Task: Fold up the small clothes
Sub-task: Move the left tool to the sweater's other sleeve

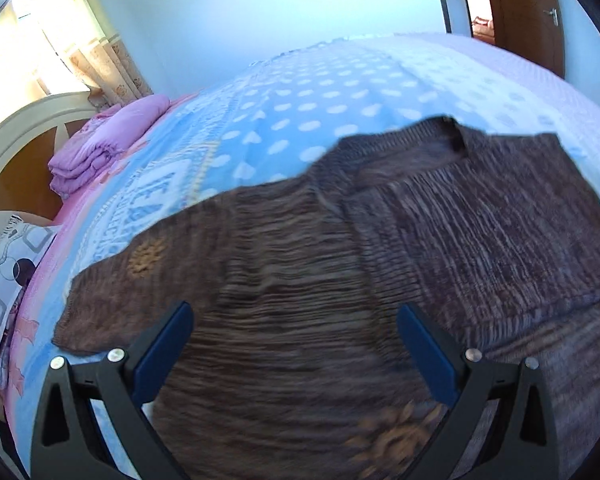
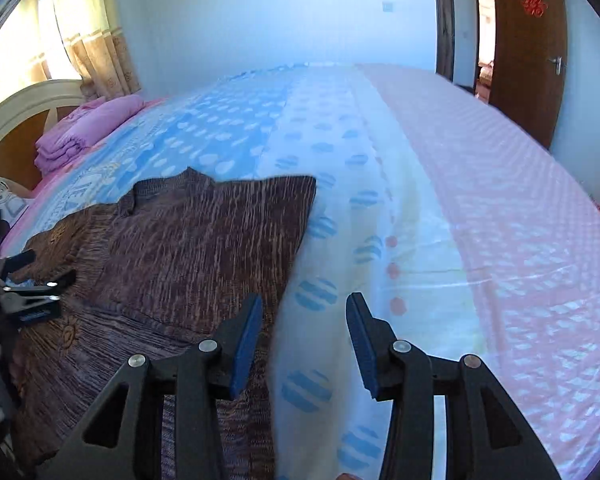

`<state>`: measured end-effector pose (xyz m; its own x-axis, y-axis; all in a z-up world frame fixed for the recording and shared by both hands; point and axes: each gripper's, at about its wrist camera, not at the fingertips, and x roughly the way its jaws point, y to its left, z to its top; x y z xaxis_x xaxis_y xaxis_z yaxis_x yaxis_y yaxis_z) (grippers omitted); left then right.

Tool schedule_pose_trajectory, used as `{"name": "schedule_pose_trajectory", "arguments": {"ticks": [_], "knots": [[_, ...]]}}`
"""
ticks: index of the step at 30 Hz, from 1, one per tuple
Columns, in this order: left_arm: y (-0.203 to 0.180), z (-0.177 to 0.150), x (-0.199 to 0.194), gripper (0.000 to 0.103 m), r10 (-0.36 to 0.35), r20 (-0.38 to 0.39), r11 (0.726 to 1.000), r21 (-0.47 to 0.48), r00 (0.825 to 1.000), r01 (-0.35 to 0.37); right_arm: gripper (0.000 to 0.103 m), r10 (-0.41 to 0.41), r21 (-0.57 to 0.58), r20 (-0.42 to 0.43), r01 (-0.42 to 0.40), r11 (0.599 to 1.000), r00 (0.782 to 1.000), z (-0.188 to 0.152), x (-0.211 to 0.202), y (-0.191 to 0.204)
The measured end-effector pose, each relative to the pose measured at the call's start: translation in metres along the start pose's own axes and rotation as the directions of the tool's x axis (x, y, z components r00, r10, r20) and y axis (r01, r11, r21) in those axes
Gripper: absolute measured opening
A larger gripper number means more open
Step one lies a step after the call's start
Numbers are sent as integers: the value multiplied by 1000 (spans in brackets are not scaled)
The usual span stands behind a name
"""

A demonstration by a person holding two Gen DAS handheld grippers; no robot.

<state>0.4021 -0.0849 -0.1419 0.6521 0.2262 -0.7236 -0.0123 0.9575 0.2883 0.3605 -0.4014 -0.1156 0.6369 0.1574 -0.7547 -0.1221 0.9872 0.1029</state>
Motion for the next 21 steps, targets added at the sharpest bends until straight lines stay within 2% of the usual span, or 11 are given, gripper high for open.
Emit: {"name": "schedule_pose_trajectory", "arguments": {"ticks": [3,4,5,6,7,9,10,11,13,18,21], "knots": [[-5,-5,11,103,29,-2,999,-21,1000,-29,47,78,-77,-59,-82,994,995,-14,2,19],[-5,-6,11,103,29,3,999,-28,1000,-29,47,52,-119,-81,-61,991,995,-21,4,25],[-5,-6,10,103,25,5,999,-32,1000,-25,47,-15,-156,-107,-2,988,994,-29,7,27],[-4,-6,10,103,19,5,999,-35,1000,-19,47,-56,-148,-124,37,988,991,-37,9,21],[-3,-6,10,103,11,3,999,-41,1000,-11,46,-44,-110,-111,31,993,993,-40,5,12],[0,-6,11,103,-4,-1,999,-53,1000,4,46,-111,-84,-78,104,991,991,-42,-4,-6],[0,-6,11,103,-9,-3,998,-58,1000,9,46,-104,-70,-74,99,993,992,-42,-7,-11],[1,-6,11,103,-9,-4,998,-62,1000,9,46,-95,-53,-78,91,994,992,-42,-9,-15],[0,-5,11,103,-1,-2,998,-63,1000,1,46,-130,-67,-63,126,990,989,-40,-15,-10],[3,-6,11,103,26,-9,997,-79,1000,-26,47,-48,-85,43,51,995,998,-9,-26,18],[2,-7,13,103,26,-18,997,-71,1000,-27,47,11,-85,50,-7,996,999,17,-9,39]]}}
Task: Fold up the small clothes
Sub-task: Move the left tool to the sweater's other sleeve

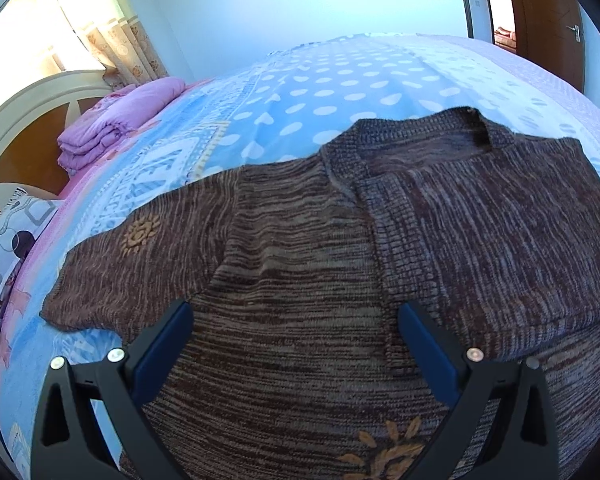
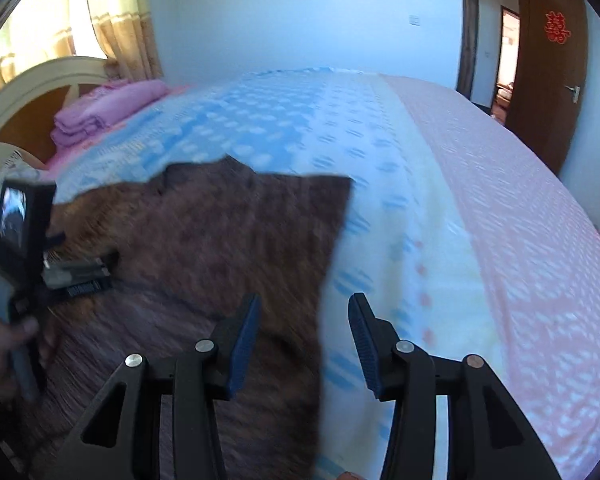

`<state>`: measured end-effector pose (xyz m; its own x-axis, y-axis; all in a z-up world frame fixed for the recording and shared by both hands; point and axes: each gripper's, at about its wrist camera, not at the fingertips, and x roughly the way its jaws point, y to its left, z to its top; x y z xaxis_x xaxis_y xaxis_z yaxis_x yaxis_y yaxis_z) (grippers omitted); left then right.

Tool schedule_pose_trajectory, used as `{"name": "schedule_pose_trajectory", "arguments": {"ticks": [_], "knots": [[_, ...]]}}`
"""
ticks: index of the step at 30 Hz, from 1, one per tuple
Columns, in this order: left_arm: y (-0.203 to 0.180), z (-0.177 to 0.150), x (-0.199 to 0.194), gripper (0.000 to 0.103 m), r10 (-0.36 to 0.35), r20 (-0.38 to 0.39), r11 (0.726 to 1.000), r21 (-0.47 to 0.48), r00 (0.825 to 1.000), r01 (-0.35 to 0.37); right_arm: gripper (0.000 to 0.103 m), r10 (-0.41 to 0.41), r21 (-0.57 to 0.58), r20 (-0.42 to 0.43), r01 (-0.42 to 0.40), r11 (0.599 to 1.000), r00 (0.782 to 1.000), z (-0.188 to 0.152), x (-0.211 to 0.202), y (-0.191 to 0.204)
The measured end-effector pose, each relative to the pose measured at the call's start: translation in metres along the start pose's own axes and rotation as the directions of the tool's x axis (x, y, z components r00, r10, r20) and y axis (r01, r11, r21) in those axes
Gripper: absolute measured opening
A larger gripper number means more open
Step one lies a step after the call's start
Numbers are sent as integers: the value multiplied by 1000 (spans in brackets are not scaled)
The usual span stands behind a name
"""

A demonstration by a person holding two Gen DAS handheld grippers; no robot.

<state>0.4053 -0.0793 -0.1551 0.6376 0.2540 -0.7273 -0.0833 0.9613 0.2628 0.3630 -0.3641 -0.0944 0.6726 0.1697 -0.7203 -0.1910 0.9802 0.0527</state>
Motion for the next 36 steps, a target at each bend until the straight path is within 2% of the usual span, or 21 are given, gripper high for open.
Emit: {"name": "schedule_pose_trajectory", "arguments": {"ticks": [3,5,6,7,8,9,12,14,16,17,19,22,23,25,26,29,33,36], "knots": [[1,-2,1,103,-15,-6,1000,2,1000,15,47,-24,-28,-52,23,999,998,9,33,10],[6,-5,1,103,-33,-12,999,-15,999,33,47,-89,-33,-160,85,996,983,-3,54,8],[8,-6,1,103,-42,-14,999,-22,999,41,48,-101,-28,-175,98,995,979,-10,57,3],[10,-8,0,103,-51,-15,998,-30,999,50,48,-90,-25,-150,87,996,985,-15,51,-1],[11,-9,0,103,-56,-14,998,-34,998,55,55,-118,-48,-150,112,993,982,-20,47,-2],[11,-10,-1,103,-62,-13,997,-37,998,61,57,-150,-58,-150,143,988,977,-21,42,-4],[13,-9,1,103,-78,-17,996,-51,997,77,57,-195,-62,-139,188,980,971,-15,28,-2],[15,-9,0,103,-85,-14,995,-59,996,84,57,-163,-64,-65,159,985,985,-5,16,6],[18,-10,-1,103,-92,-7,993,-75,996,91,57,-72,-56,-6,72,996,997,6,12,18],[20,-11,-2,103,-95,-7,992,-82,995,94,57,-23,-52,9,24,998,1000,11,14,23],[23,-12,-1,103,-112,-13,989,-98,994,110,57,64,-16,-22,-65,998,998,14,30,22],[28,-14,1,103,-139,-26,983,-123,990,135,52,0,28,-140,4,1000,990,9,70,4],[29,-15,1,103,-144,-28,982,-129,989,140,49,-29,26,-141,33,999,990,3,73,-4],[30,-16,0,103,-147,-27,980,-139,989,141,49,-63,20,-123,66,998,990,-4,65,-15],[30,-16,1,103,-147,-29,980,-139,989,142,49,-45,46,-126,51,998,991,-7,60,-22],[31,-16,0,103,-153,-31,979,-142,988,148,49,-105,33,-102,109,994,989,-4,50,-18],[49,-21,-4,103,-169,-83,972,-179,982,152,51,-59,-1,-16,59,998,998,18,28,16],[74,-29,-15,103,-137,-65,974,-188,988,123,54,19,-61,-11,-20,998,1000,28,38,55]]}}
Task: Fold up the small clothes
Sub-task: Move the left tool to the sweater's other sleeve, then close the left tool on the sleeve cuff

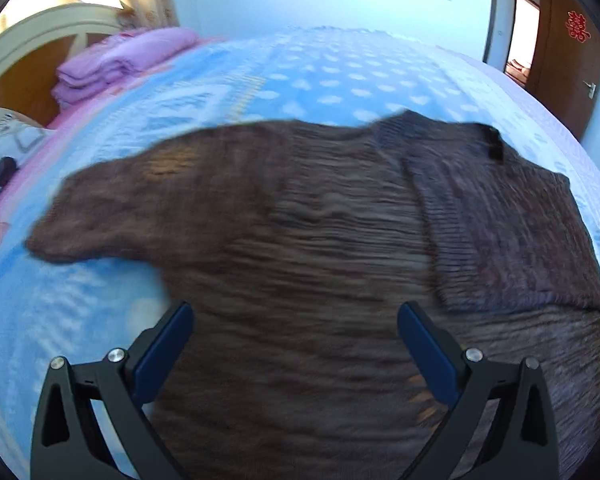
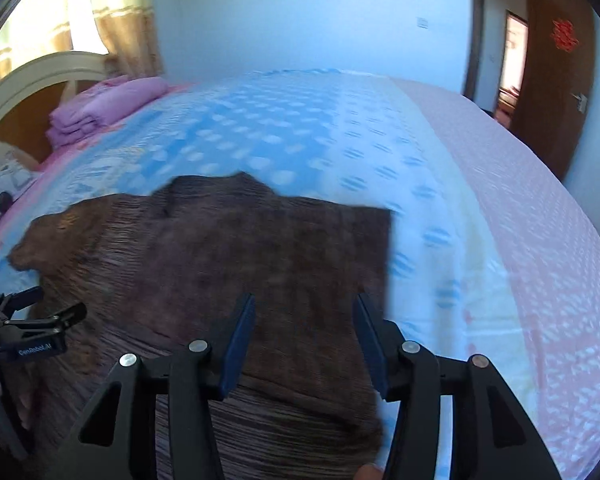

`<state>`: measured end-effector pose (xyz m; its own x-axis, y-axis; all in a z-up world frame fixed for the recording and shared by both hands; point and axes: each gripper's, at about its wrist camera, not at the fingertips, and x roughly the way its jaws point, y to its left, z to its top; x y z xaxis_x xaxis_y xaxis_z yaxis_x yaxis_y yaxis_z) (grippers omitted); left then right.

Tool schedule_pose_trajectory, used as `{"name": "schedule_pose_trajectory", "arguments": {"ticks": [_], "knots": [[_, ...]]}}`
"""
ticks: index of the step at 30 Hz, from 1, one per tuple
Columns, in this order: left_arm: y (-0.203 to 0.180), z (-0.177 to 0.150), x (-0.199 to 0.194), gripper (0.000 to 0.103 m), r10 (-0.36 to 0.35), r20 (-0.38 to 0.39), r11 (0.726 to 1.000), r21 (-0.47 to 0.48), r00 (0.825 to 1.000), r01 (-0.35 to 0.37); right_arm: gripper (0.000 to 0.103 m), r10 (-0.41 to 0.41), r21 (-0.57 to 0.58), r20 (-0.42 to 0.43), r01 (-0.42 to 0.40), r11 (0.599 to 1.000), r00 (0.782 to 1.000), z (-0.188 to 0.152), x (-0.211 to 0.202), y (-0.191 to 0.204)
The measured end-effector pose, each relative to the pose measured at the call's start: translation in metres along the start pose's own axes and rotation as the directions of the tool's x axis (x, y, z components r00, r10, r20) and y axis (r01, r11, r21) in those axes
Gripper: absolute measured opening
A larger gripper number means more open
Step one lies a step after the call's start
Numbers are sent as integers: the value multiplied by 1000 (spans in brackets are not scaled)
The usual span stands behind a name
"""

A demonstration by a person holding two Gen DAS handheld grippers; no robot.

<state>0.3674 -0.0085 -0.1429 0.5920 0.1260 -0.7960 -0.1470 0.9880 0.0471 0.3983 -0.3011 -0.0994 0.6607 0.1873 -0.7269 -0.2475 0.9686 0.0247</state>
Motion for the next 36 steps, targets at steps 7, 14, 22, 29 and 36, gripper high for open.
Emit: {"name": "schedule_pose_trajectory", "arguments": {"ticks": [7,14,22,29,36], "knots": [[80,0,-15,103,115,12,993,-17,993,-115,56,8,-53,-90,-13,999,996,-28,53,30],[185,-7,-6,103,227,-35,955,-191,973,-229,57,12,-41,-72,-15,999,997,-35,57,27],[262,-14,-6,102,207,-52,883,-419,977,-209,60,2,-40,-55,-4,999,999,-38,38,25],[270,-4,9,67,83,-36,857,-508,996,-90,62,-21,-52,-47,19,998,999,-39,39,28],[286,5,35,52,-49,-5,765,-643,999,35,63,-27,-53,-42,25,998,999,-39,38,28]]}}
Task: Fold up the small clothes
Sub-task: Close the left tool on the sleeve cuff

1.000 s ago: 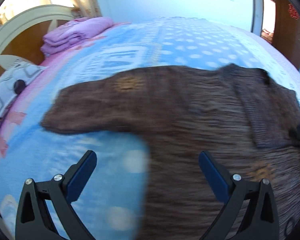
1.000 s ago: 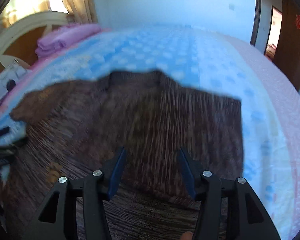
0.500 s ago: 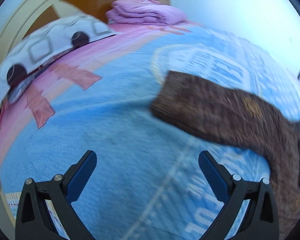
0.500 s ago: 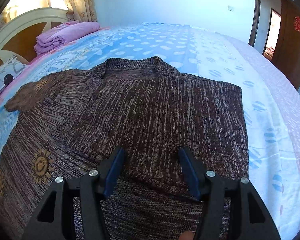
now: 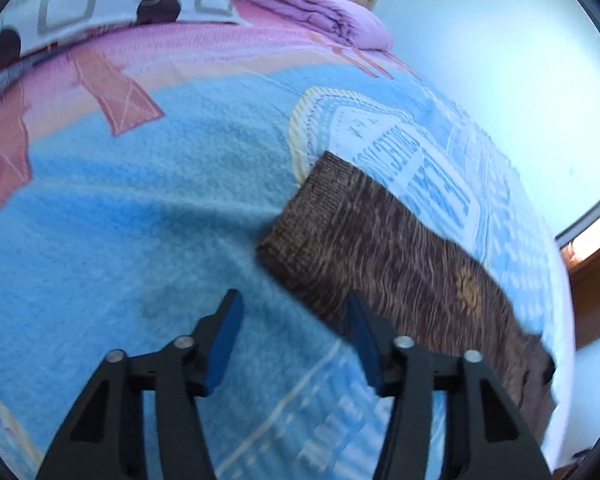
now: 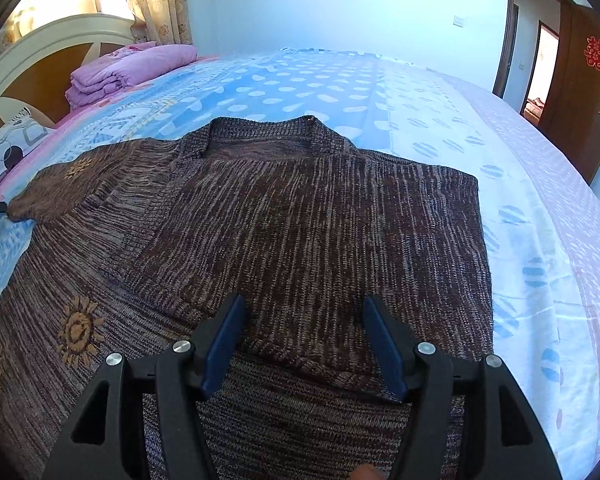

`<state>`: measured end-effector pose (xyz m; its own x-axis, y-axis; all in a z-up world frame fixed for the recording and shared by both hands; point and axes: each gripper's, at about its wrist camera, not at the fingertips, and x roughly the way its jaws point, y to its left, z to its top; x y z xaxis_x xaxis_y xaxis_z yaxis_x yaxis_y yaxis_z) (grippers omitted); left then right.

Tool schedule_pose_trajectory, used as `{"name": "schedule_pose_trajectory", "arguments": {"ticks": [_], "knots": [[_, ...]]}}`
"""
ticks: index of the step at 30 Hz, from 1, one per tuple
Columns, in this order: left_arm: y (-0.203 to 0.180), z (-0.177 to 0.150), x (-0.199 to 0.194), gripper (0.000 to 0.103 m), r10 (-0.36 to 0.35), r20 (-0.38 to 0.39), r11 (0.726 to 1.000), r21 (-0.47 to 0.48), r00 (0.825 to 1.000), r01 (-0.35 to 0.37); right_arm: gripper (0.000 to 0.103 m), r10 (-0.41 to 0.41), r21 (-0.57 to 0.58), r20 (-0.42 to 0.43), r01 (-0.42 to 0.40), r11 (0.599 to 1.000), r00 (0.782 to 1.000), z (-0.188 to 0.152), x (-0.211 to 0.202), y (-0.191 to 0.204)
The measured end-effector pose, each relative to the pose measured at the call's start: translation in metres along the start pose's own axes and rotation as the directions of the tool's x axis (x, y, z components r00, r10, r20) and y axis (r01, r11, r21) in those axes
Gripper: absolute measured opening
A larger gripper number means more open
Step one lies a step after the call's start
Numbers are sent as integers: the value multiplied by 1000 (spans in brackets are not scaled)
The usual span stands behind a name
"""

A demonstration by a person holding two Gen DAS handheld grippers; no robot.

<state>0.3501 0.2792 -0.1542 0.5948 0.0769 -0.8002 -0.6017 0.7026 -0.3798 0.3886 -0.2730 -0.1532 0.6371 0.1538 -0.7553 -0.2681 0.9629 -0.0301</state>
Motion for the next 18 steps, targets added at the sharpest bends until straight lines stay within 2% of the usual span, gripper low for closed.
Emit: {"name": "schedule_pose_trajectory", "arguments": {"ticks": [7,13,14,15,16,18], "knots": [[7,11,8,44,-74,21,994,-73,997,76,64,-4,-2,1,4,1000,1000,0,0,0],[3,18,17,44,-80,33,996,-44,996,81,65,-12,-3,4,12,1000,1000,0,-1,0],[3,20,18,36,-74,34,996,-41,997,76,65,-13,-3,5,13,1000,1000,0,-1,0],[3,21,19,16,-61,31,997,-37,998,63,65,-14,-3,5,14,1000,1000,0,-1,0],[4,23,21,11,-71,20,997,-38,997,71,65,-14,-2,5,14,1000,1000,0,-1,0],[8,24,18,11,-105,21,993,-57,994,106,65,-13,-1,6,13,1000,1000,0,-1,0]]}}
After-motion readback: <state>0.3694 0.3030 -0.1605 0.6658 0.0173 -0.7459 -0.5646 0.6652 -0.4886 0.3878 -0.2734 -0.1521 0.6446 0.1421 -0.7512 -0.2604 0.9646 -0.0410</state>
